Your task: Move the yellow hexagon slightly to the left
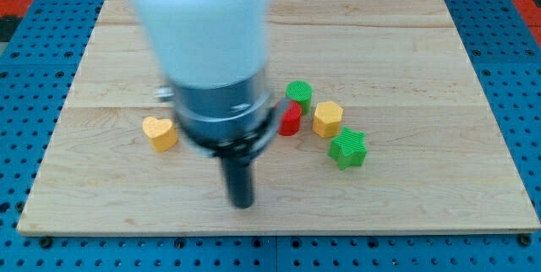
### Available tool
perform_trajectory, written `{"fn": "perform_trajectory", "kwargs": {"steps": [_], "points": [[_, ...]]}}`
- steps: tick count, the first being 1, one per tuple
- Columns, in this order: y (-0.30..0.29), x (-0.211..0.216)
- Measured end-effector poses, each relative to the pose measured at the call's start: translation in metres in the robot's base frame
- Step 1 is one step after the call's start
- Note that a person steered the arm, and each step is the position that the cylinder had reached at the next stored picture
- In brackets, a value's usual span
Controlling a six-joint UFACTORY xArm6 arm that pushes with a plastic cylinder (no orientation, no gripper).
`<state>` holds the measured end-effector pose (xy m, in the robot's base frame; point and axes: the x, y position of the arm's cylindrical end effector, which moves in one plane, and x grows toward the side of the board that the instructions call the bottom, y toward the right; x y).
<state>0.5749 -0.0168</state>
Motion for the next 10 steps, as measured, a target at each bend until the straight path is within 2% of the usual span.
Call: {"fn": "perform_trajectory", "kwargs": {"steps": [1,3,4,5,6,7,10], "points": [[0.018,-0.024],[0.125,-0.030],[0.157,-0.001],[0.223,-0.039],[0.202,-0.106],[0.166,-0.105],[0.135,-0.109]]}}
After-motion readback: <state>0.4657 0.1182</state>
